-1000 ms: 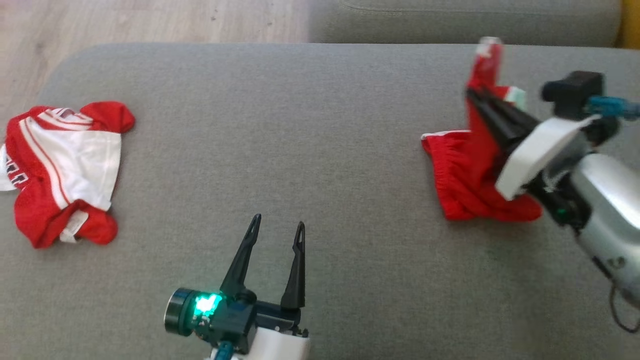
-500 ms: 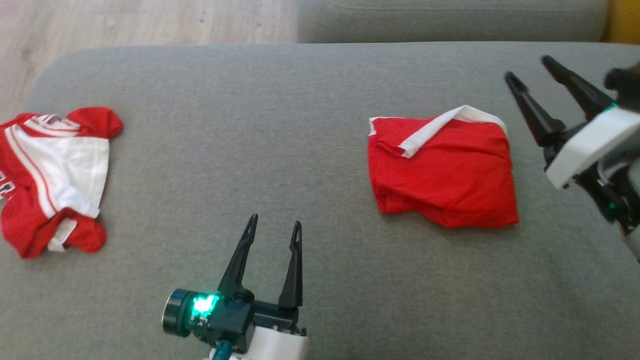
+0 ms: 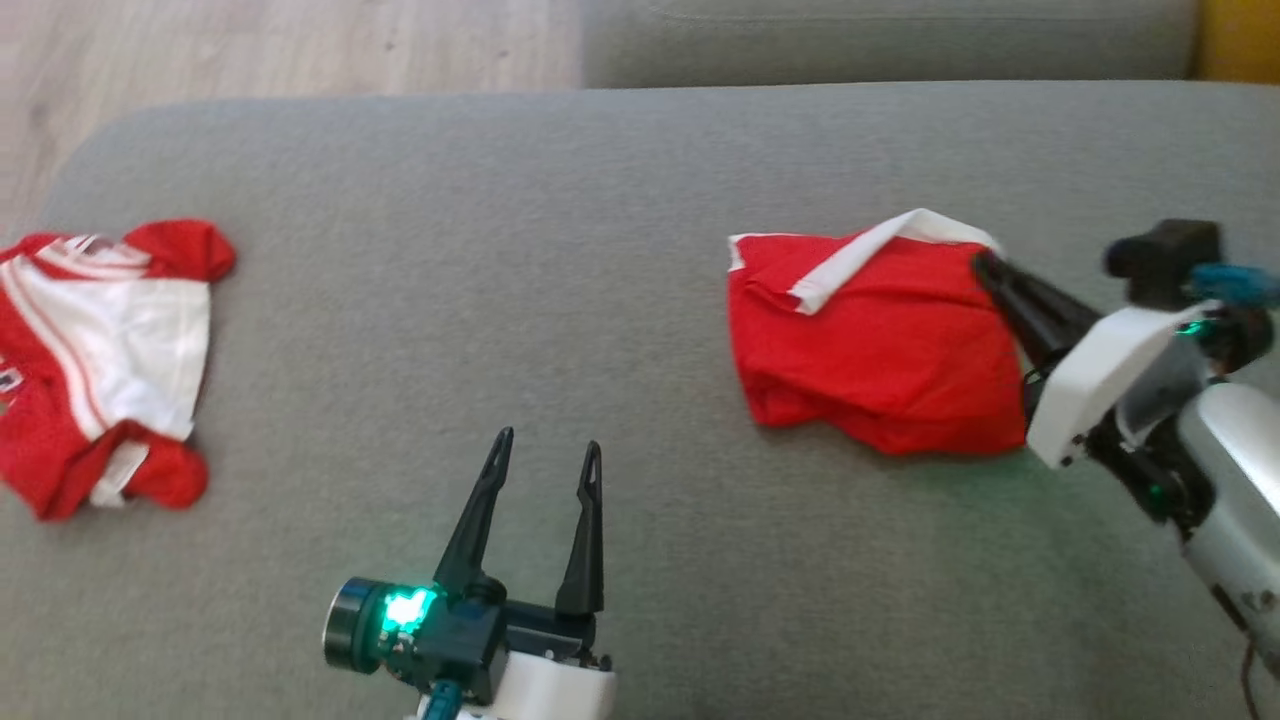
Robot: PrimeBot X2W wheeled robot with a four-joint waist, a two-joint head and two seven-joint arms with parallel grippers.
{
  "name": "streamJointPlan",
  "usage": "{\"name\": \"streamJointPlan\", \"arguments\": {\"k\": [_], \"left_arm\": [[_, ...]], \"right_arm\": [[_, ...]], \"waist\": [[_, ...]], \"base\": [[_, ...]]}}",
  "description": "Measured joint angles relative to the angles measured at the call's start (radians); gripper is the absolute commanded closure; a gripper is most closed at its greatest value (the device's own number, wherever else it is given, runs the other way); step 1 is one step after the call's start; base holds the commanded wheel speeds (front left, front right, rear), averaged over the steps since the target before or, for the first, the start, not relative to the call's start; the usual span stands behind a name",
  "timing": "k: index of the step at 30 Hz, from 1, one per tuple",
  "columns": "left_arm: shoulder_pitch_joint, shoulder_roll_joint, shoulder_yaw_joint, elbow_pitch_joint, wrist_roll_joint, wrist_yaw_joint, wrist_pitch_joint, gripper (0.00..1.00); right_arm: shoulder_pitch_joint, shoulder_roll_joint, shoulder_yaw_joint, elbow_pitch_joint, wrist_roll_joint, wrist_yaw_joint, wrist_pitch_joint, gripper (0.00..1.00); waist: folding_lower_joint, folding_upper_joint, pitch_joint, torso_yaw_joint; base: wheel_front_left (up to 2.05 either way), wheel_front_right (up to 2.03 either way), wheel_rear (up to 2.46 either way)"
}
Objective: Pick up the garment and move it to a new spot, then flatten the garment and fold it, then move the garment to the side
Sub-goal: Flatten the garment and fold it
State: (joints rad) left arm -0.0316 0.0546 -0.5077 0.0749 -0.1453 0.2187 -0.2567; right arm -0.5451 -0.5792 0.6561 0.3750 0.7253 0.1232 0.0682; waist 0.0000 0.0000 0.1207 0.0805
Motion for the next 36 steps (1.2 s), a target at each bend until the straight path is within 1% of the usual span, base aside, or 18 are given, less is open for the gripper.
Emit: {"name": "streamJointPlan", "arguments": {"k": [3,4,5,9,12,15,19,22,24,27,29,31,33,34,35,36], "left_arm": [[-0.002,0.0,-0.012,0.0,-0.007,0.0,0.0,0.0],[-0.005,0.0,-0.02,0.001,-0.017,0.0,0.0,0.0],[-0.007,0.0,-0.026,0.001,-0.023,-0.001,0.0,0.0],[-0.016,0.0,-0.057,0.005,-0.041,-0.003,0.0,0.0],[-0.032,0.0,-0.072,0.009,-0.045,-0.003,0.0,0.0],[-0.035,0.0,-0.079,0.0,-0.1,-0.017,0.0,0.0],[-0.037,0.0,-0.078,-0.012,-0.128,-0.023,0.0,0.0],[-0.05,0.0,-0.084,-0.012,-0.128,-0.026,0.0,0.0],[-0.056,0.0,-0.087,-0.012,-0.128,-0.027,0.0,0.0],[-0.064,0.0,-0.095,-0.01,-0.126,-0.026,0.0,0.0],[-0.067,-0.001,-0.096,-0.007,-0.125,-0.026,0.0,0.0],[-0.066,-0.001,-0.093,0.003,-0.113,-0.026,0.0,0.0],[-0.062,-0.001,-0.083,0.015,-0.105,-0.025,0.0,0.0],[-0.061,-0.001,-0.074,0.02,-0.1,-0.025,0.0,0.0],[-0.059,0.0,-0.066,0.022,-0.099,-0.025,0.0,0.0],[-0.054,-0.001,-0.056,0.024,-0.096,-0.024,0.0,0.0]], "right_arm": [[-0.027,0.008,0.046,0.036,0.019,0.0,0.062,1.0],[-0.056,0.007,0.074,0.072,0.038,0.0,0.111,1.0],[-0.071,0.005,0.087,0.09,0.053,0.0,0.135,1.0],[-0.112,-0.007,0.131,0.157,0.099,0.0,0.194,1.0],[-0.13,-0.031,0.166,0.205,0.128,0.0,0.234,1.0],[-0.14,-0.044,0.191,0.246,0.155,0.0,0.24,1.0],[-0.148,-0.049,0.215,0.273,0.185,0.0,0.234,1.0],[-0.163,-0.05,0.228,0.302,0.192,0.0,0.207,1.0],[-0.183,-0.05,0.232,0.323,0.188,0.0,0.157,1.0],[-0.225,-0.044,0.22,0.362,0.153,0.0,0.016,1.0],[-0.252,-0.022,0.199,0.397,0.138,0.0,-0.084,1.0],[-0.262,0.003,0.188,0.42,0.137,0.0,-0.155,1.0],[-0.261,0.027,0.178,0.438,0.137,0.0,-0.232,0.66],[-0.258,0.035,0.175,0.443,0.137,0.0,-0.257,0.55],[-0.254,0.042,0.17,0.444,0.137,0.0,-0.277,0.02],[-0.247,0.046,0.161,0.443,0.137,0.0,-0.292,0.0]], "waist": [[0.0,0.0,0.012,0.031],[0.0001,0.0,0.022,0.058],[0.0,0.0,0.027,0.072],[0.0001,0.0,0.047,0.136],[0.0002,0.0,0.06,0.182],[0.0001,0.0,0.07,0.223],[0.0001,0.0,0.079,0.263],[0.0001,0.0,0.087,0.284],[0.0001,0.0,0.092,0.294],[0.0002,0.0,0.099,0.303],[0.0003,0.0,0.094,0.302],[0.0001,0.0,0.083,0.297],[0.0001,0.0,0.067,0.286],[0.0001,0.0,0.058,0.278],[0.0001,0.0,0.049,0.269],[0.0001,0.0,0.039,0.258]], "base": [[0.0,0.0,0.0],[0.0,0.0,0.0],[0.0,0.0,0.0],[0.0,0.0,0.0],[0.0,0.0,0.0],[0.0,0.0,0.0],[0.0,0.0,0.0],[0.0,0.0,0.0],[0.0,0.0,0.0],[0.0,0.0,0.0],[0.0,0.0,0.0],[0.0,0.0,0.0],[0.0,0.0,0.0],[0.0,0.0,0.0],[0.0,0.0,0.0],[0.0,0.0,0.0]]}}
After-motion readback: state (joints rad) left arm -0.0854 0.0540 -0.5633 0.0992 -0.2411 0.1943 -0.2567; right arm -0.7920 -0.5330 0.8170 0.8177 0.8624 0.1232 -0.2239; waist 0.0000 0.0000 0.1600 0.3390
